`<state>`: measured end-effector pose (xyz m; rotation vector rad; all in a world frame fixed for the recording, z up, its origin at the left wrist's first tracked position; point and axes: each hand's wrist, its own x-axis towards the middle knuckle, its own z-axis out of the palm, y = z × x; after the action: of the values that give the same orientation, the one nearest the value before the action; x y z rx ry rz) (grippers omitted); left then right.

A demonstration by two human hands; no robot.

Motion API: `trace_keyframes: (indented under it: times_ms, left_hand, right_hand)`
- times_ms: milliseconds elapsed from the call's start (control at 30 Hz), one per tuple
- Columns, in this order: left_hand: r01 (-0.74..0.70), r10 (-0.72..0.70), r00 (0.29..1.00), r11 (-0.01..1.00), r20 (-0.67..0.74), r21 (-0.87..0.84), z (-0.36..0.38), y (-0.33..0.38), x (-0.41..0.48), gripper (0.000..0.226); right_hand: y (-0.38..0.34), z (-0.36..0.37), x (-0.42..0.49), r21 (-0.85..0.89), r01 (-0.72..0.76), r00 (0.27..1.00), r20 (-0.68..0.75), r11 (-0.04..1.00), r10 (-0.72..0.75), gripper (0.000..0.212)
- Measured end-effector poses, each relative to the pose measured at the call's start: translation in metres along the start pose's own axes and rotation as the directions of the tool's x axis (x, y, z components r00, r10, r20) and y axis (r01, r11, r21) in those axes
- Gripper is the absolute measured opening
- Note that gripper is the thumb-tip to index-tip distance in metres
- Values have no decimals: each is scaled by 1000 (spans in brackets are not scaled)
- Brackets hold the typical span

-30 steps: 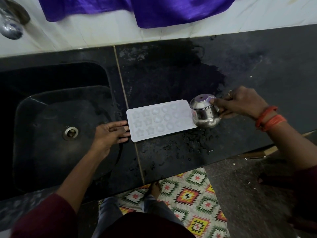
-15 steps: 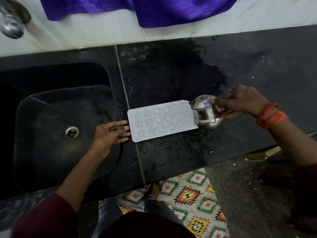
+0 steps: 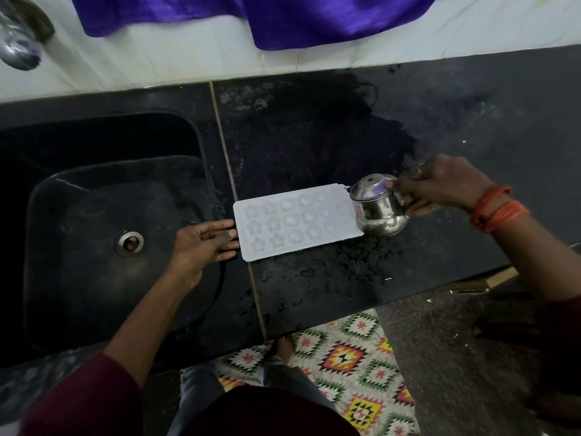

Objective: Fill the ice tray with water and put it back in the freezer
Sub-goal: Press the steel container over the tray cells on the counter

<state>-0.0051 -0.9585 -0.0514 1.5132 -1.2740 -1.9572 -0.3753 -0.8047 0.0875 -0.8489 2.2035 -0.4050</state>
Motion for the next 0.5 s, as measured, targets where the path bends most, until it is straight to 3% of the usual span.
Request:
trace_keyframes:
  times_ms: [500]
  left_hand:
    - [-4,4,1000,1000,8,6,0,1,1,19]
  right_hand:
    - [1,1,-14,51,28,999,-24,998,-27,52]
